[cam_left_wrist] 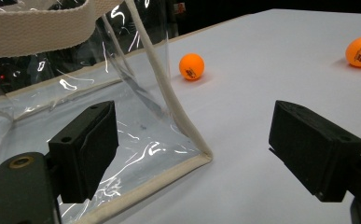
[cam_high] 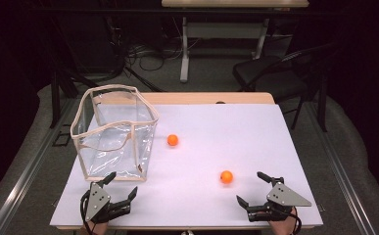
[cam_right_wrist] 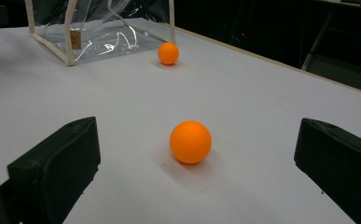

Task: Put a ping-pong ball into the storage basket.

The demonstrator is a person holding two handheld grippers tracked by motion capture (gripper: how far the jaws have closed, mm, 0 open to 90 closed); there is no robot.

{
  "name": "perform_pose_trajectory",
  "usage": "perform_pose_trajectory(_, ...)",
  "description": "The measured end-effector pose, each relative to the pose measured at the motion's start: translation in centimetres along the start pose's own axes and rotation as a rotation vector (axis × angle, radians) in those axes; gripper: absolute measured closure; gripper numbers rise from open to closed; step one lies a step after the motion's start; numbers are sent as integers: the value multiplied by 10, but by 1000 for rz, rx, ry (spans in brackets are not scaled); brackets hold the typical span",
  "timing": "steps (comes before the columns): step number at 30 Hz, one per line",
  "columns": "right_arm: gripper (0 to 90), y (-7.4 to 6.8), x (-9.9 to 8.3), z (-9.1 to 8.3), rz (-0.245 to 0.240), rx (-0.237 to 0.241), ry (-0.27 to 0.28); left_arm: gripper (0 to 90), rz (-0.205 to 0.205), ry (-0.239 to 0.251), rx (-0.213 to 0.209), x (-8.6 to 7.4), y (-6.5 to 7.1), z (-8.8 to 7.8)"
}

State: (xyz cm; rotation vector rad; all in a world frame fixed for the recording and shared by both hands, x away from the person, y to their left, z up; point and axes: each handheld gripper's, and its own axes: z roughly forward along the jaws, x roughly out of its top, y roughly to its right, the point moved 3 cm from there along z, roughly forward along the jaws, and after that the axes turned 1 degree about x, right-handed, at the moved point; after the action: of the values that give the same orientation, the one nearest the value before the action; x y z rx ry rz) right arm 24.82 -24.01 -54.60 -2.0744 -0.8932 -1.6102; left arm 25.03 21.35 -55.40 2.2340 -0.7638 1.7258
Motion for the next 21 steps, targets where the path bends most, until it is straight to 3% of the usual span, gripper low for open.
perform_pose_trajectory(21,0,-3,0,11,-7,8,-63,159,13,-10,-11,0,-1,6)
